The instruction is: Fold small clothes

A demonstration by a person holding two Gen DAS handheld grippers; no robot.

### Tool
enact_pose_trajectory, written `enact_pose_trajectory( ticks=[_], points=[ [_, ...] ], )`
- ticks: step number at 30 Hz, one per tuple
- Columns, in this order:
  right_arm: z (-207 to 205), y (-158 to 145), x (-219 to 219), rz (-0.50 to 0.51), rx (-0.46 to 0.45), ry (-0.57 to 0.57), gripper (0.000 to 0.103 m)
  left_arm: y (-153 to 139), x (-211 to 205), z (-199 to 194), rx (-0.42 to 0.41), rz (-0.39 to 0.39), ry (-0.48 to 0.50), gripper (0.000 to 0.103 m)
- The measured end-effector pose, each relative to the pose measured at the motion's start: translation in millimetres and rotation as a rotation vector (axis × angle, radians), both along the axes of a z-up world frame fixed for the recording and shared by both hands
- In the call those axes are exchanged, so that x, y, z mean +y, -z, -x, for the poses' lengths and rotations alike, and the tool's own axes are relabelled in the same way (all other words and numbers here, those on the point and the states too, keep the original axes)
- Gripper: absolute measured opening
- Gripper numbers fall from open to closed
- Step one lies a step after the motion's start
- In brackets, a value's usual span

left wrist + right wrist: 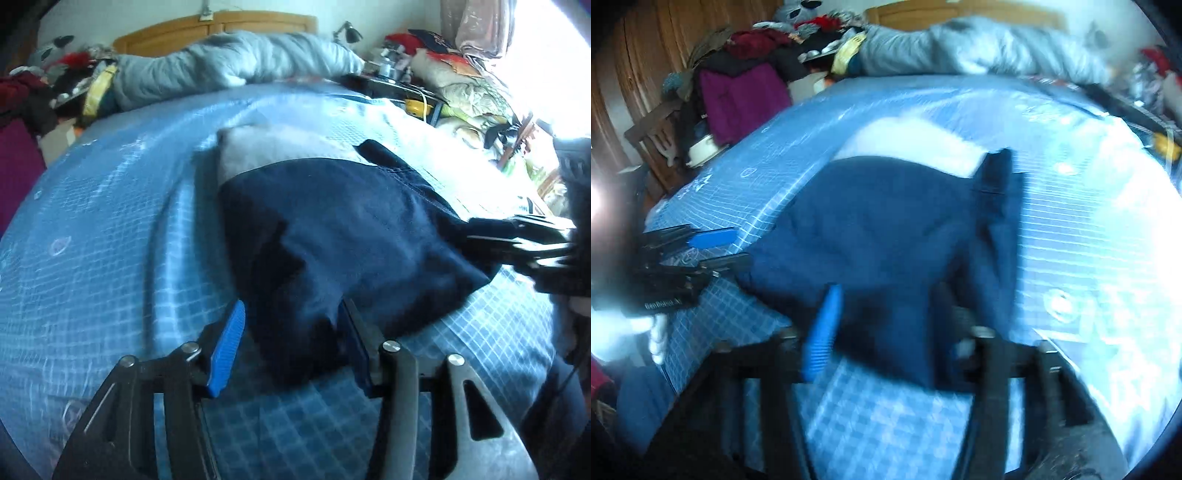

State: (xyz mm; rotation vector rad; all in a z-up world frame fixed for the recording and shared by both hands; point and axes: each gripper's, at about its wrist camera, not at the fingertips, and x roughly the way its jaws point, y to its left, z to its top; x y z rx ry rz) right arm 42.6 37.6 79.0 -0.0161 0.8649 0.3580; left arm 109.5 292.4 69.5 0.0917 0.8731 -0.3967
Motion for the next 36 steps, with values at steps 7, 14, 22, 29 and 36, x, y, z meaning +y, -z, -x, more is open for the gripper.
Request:
enact_pose_trajectory(
  ticks=[7, 14, 22, 29, 36],
  points=[
    [50, 28, -28, 0.105, 0.045, 0.152, 0.087, 31, 40, 30, 0.124, -0.079, -0.233, 0.077],
    [47, 58, -43, 0.163, 0.157, 0.226, 0.103, 51, 48, 27, 0.165, -0.105, -0.344, 0.103],
    [26, 58, -43, 0.127, 0.169, 0.308, 0.103, 51, 45, 13, 0.188, -0.091, -0.379, 0.103],
    [9, 65, -47, 0.099, 0.132, 0.309, 0.103, 56, 50, 5, 0.191, -0.077, -0.370, 0.103],
    [18, 71, -44, 0.093, 0.050, 0.301, 0.103, 57, 48, 4, 0.177, -0.085, -0.370, 0.103]
  ],
)
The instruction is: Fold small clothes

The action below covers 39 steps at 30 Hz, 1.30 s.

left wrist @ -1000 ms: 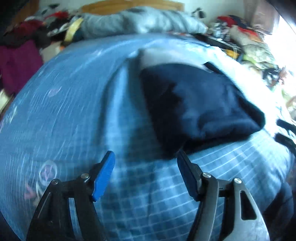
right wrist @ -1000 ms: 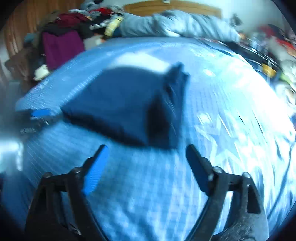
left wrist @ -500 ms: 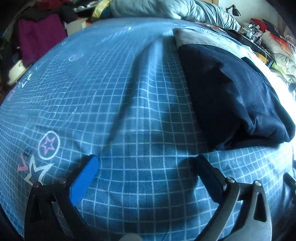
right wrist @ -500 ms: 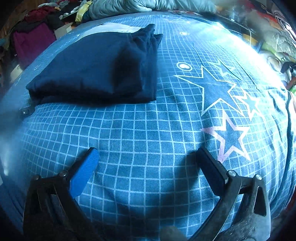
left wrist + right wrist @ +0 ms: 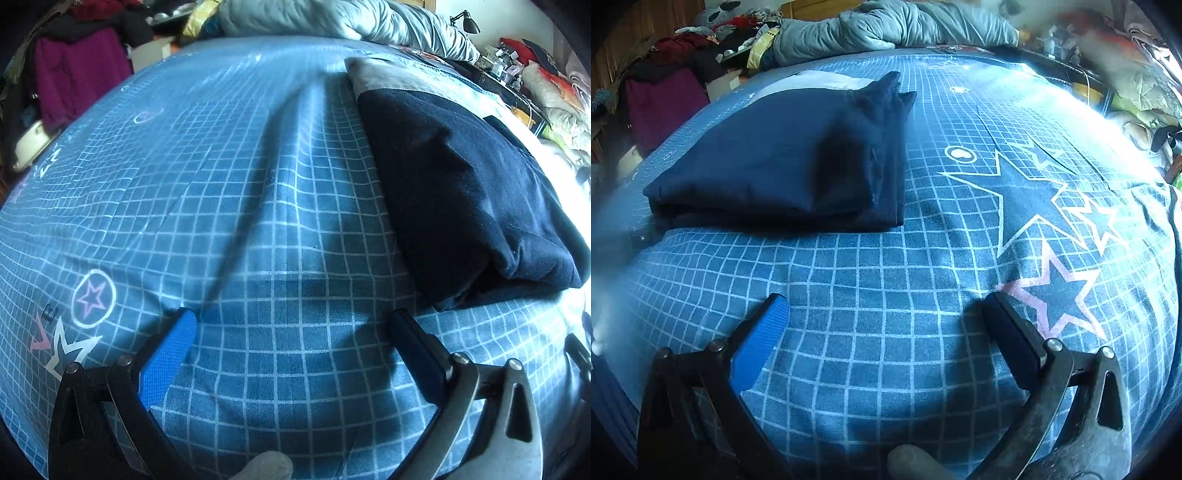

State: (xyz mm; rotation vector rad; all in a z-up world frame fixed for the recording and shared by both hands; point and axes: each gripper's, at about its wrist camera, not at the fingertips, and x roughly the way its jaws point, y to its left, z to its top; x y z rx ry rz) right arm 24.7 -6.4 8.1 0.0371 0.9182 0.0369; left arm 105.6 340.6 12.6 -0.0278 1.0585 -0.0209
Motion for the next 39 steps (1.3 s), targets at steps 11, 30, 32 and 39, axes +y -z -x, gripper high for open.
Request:
enact_pose_trajectory(
  ticks=[11, 30, 32, 39],
  points=[
    [10, -2, 2, -0.004, -0.012, -0.006, 0.103, 0, -2, 0, -0.004, -0.003, 0.000, 0.103],
    [9, -5, -4, -0.012, -0.007, -0.036, 0.103, 1, 0, -6, -0.014, 0.002, -0.003, 0.103],
    [9, -5, -4, -0.013, -0.007, -0.035, 0.103, 1, 1, -6, -0.017, 0.004, -0.007, 0.103],
    [7, -4, -3, -0.004, -0.005, -0.035, 0.103, 2, 4, -6, -0.033, 0.019, -0.017, 0.103]
  ],
)
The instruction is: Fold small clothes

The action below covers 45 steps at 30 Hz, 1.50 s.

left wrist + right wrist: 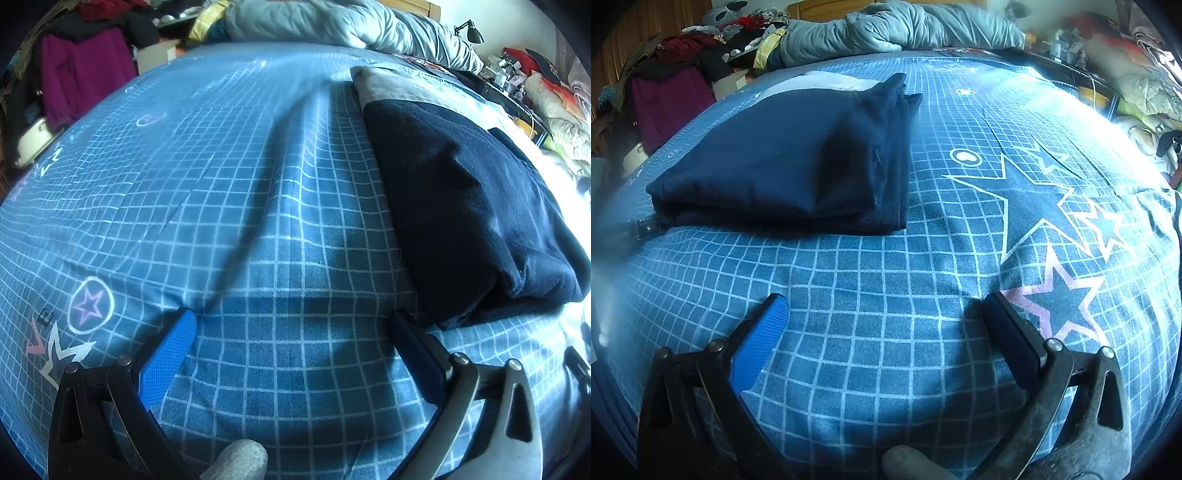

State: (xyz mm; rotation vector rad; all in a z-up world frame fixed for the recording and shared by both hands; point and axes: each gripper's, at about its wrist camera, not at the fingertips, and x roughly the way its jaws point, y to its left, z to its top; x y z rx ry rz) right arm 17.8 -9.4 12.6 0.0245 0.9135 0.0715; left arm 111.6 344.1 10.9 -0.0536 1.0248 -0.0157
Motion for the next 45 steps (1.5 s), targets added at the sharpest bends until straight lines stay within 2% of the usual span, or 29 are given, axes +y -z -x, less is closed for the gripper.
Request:
enact_pose_trajectory(
  ticks=[45],
  points=[
    [-1.9, 2.0, -1.8, -0.026, 0.001, 0.004, 0.103, 2.6, -1.2, -6.6, -0.012, -0.015, -0.007, 0.103]
  ],
)
